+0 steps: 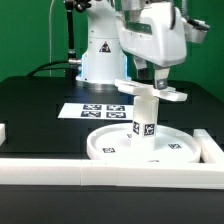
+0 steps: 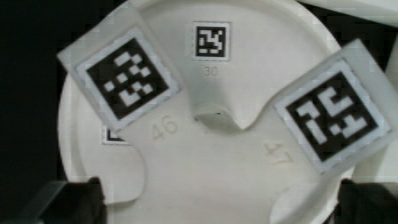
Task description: Assemble round table
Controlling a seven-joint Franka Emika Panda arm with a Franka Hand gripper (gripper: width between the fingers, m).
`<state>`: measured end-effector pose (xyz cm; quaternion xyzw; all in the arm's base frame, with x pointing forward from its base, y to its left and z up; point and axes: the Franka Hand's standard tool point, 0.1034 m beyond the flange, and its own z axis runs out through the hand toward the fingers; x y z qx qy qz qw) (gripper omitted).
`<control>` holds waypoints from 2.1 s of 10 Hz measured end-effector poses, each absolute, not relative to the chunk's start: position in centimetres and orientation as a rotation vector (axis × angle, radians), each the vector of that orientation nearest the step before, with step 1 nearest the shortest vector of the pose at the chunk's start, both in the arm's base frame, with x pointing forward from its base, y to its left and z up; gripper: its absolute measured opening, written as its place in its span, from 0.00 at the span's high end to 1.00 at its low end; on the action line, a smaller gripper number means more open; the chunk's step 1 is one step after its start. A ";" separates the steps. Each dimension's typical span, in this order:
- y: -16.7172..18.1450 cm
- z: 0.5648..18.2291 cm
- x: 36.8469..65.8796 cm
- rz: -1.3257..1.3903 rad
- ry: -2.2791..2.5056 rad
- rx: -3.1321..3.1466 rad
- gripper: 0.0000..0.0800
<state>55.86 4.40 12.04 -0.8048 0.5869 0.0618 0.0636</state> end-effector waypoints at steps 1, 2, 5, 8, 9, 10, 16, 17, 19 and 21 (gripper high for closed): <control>4.9 11.9 55.9 0.190 1.609 -2.543 0.19; 5.0 12.2 56.1 0.165 1.407 -2.653 0.19; 6.0 13.4 56.3 0.137 1.001 -2.824 0.19; 6.2 13.3 56.4 0.115 0.719 -2.909 0.19; 6.2 13.3 56.4 0.107 0.604 -2.932 0.19; 6.2 13.3 56.3 0.099 0.499 -2.950 0.19; 5.7 13.2 55.8 0.068 -0.546 -2.941 0.19; 5.7 13.2 55.8 0.064 -0.633 -2.925 0.19; 5.7 13.4 55.8 0.048 -0.928 -2.865 0.19; 6.0 13.9 56.0 0.035 -1.260 -2.761 0.19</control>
Offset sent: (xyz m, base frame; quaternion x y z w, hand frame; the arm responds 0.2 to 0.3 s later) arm 0.0039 0.0132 0.0205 -0.0068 0.0039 -0.2684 0.9633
